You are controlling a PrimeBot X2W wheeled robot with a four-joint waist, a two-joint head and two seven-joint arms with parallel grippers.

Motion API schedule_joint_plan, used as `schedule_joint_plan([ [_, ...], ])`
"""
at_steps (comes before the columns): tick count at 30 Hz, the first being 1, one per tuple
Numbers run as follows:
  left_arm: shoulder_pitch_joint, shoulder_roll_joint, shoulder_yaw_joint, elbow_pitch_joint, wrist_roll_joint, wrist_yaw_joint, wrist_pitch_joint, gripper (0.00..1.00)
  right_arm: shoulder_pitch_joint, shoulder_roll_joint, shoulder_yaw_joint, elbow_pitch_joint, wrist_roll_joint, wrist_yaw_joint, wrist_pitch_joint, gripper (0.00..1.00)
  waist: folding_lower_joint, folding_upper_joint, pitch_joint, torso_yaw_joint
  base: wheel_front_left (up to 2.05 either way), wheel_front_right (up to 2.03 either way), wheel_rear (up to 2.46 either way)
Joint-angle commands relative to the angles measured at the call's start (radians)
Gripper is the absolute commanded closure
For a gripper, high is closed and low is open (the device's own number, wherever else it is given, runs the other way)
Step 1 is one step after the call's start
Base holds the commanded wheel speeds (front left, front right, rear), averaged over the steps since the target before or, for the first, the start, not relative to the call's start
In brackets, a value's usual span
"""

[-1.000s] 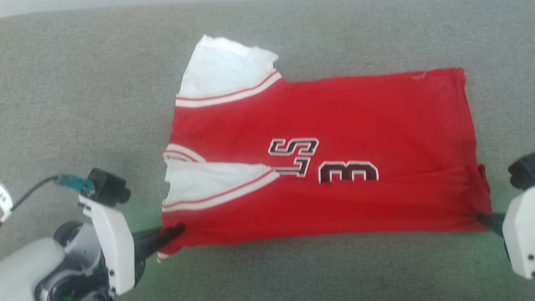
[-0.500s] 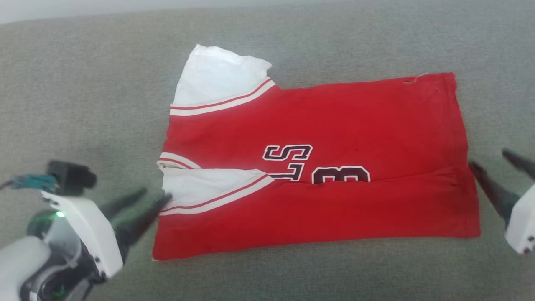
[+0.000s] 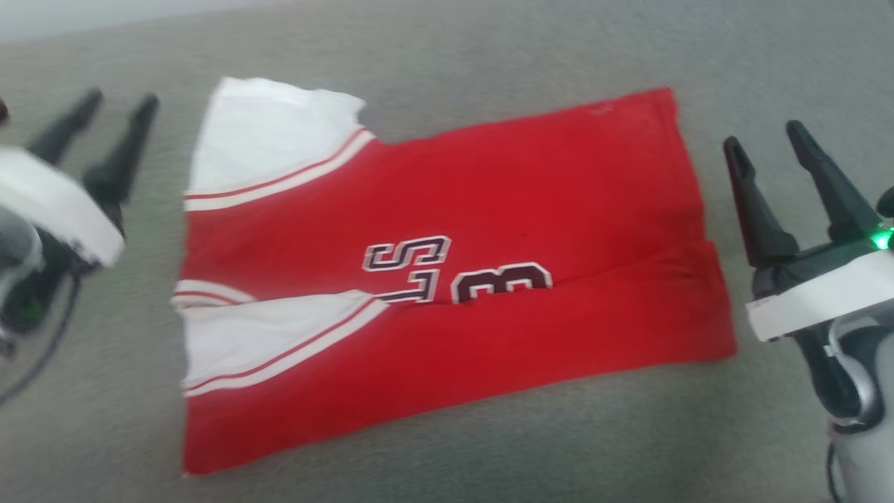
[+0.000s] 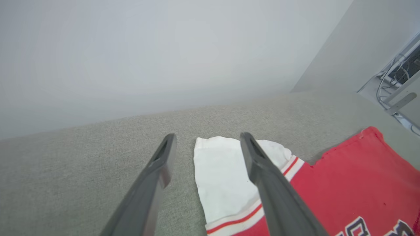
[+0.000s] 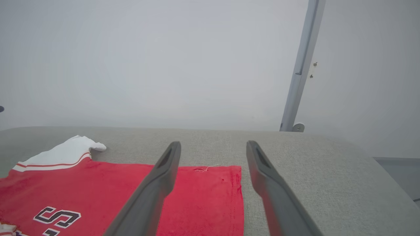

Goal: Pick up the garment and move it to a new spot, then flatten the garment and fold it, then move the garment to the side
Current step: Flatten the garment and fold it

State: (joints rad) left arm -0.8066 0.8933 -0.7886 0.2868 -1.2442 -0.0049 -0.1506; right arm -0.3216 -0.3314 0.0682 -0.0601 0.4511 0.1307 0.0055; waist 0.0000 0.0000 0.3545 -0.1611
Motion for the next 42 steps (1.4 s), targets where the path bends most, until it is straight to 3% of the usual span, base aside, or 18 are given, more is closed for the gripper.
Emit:
schedule_joint_plan([
  [1,-0.071,-0.013,-0.003,0.057,0.021,-0.005,0.042,0.0,-0.013,0.024,0.01,0.008,-0.008,0.0,-0.033,0.0,0.0,0.0,0.048,-0.069,0.0,0.0,0.0],
  [6,-0.199,-0.026,-0.036,0.18,0.044,-0.036,0.201,0.0,-0.01,0.05,0.015,0.016,-0.017,0.0,-0.064,0.0,0.0,0.0,0.08,-0.127,0.0,0.0,0.0],
  [9,-0.284,-0.033,-0.073,0.267,0.021,-0.059,0.391,0.0,-0.006,0.059,0.018,0.019,-0.014,0.0,-0.07,0.0,0.0,0.0,0.1,-0.161,0.0,0.0,0.0],
  [16,-0.428,-0.052,-0.117,0.408,-0.048,-0.066,0.771,0.0,-0.012,0.068,0.04,0.032,0.002,0.0,-0.063,0.0,0.0,0.0,0.15,-0.212,0.0,0.0,0.0],
  [20,-0.506,-0.043,-0.179,0.465,0.02,-0.065,0.897,0.0,-0.029,0.066,0.047,0.04,0.014,0.0,-0.061,0.0,0.0,0.0,0.192,-0.222,0.0,0.0,0.0],
  [22,-0.512,-0.064,-0.176,0.483,-0.004,-0.076,0.931,0.51,-0.039,0.064,0.048,0.044,0.016,0.0,-0.06,0.0,0.0,0.0,0.204,-0.219,0.0,0.0,0.0],
  [23,-0.513,-0.075,-0.177,0.487,-0.015,-0.08,0.949,0.58,-0.043,0.06,0.052,0.046,0.018,0.0,-0.054,0.0,0.0,0.0,0.209,-0.216,0.0,0.0,0.0],
  [25,-0.51,-0.095,-0.181,0.485,-0.038,-0.093,0.982,1.0,-0.064,0.049,0.065,0.048,0.019,0.0,-0.039,0.0,0.0,0.0,0.217,-0.209,0.0,0.0,0.0],
  [30,-0.522,-0.118,-0.175,0.476,-0.051,-0.112,0.975,1.0,-0.174,-0.008,0.114,0.068,0.042,0.0,0.076,0.0,0.0,0.0,0.231,-0.183,0.0,0.0,0.0],
  [36,-0.544,-0.165,-0.186,0.447,-0.047,-0.125,0.958,1.0,-0.385,-0.112,0.198,0.177,0.108,0.0,0.348,0.0,0.0,0.0,0.251,-0.126,0.0,0.0,0.0],
  [42,-0.548,-0.22,-0.189,0.396,-0.072,-0.129,0.926,1.0,-0.57,-0.161,0.239,0.332,0.214,0.0,0.62,0.0,0.0,0.0,0.264,-0.059,0.0,0.0,0.0],
])
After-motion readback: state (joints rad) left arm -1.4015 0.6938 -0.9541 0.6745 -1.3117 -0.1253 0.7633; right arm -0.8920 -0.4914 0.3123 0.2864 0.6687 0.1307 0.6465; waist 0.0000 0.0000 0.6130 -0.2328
